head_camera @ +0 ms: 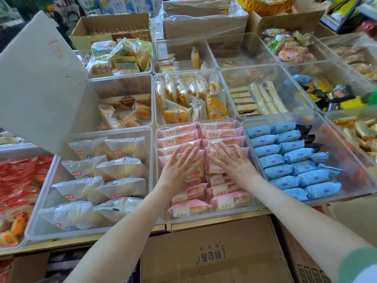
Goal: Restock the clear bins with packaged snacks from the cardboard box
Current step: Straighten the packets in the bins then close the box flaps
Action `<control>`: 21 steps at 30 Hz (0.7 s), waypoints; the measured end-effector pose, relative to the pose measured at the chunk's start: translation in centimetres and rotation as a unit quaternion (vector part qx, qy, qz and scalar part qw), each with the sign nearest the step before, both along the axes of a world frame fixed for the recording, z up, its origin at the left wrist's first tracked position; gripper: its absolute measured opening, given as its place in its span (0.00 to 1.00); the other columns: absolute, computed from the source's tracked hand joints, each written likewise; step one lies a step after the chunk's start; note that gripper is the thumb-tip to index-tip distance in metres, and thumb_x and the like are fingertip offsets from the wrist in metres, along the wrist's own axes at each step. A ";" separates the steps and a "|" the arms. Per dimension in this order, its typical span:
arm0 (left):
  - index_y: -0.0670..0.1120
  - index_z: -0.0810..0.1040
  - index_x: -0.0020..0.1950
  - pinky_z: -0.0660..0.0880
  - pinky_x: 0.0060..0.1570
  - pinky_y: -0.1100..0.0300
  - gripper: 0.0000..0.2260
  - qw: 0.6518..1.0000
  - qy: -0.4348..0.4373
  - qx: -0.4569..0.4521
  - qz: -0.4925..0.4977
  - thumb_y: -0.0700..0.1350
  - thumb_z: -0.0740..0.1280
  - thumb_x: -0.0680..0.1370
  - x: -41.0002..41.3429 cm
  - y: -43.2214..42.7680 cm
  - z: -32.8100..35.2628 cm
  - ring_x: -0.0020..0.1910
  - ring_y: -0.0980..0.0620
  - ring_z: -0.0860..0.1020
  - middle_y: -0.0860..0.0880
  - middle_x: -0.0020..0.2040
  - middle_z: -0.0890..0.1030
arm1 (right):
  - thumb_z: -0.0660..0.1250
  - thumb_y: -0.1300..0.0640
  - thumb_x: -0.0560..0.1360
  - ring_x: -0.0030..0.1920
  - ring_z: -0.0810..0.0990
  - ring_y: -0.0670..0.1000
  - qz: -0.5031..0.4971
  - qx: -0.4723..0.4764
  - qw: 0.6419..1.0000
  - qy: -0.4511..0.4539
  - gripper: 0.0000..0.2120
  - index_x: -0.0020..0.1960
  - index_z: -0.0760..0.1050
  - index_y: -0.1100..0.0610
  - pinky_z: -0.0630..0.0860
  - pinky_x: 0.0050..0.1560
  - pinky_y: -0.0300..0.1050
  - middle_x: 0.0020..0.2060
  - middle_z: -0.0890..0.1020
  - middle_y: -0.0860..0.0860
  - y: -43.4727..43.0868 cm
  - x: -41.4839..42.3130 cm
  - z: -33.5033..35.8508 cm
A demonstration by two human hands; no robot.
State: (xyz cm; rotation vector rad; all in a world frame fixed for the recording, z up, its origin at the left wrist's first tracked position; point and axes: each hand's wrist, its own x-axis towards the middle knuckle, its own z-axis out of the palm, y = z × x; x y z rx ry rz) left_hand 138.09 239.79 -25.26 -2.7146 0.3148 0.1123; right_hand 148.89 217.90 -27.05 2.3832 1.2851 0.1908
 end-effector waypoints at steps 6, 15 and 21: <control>0.47 0.20 0.70 0.26 0.67 0.39 0.46 0.999 -0.038 -0.004 0.013 0.50 0.62 0.78 0.0 0.0 -0.4 0.72 0.42 0.30 0.41 0.72 0.27 | 0.58 0.68 0.59 0.73 0.54 0.60 0.033 -0.019 0.999 -0.022 0.53 0.77 0.36 0.51 0.56 0.69 0.63 0.74 0.53 0.57 -0.9 0.6 0.1; 0.51 0.52 0.77 0.44 0.73 0.39 0.32 0.993 -0.098 -0.057 -0.038 0.62 0.55 0.77 -0.9 0.4 -0.8 0.76 0.43 0.54 0.44 0.77 0.54 | 0.68 0.68 0.66 0.74 0.43 0.63 -0.034 0.015 0.999 0.035 0.58 0.73 0.25 0.45 0.40 0.70 0.65 0.75 0.41 0.57 -0.8 -0.6 0.6; 0.50 0.53 0.77 0.47 0.72 0.39 0.34 0.993 -0.092 -0.076 -0.025 0.60 0.60 0.76 -1.1 0.4 -1.2 0.76 0.42 0.54 0.43 0.77 0.56 | 0.74 0.67 0.60 0.74 0.51 0.62 -0.043 0.042 0.998 -0.004 0.63 0.75 0.30 0.48 0.45 0.71 0.66 0.75 0.49 0.57 -0.9 -0.5 0.2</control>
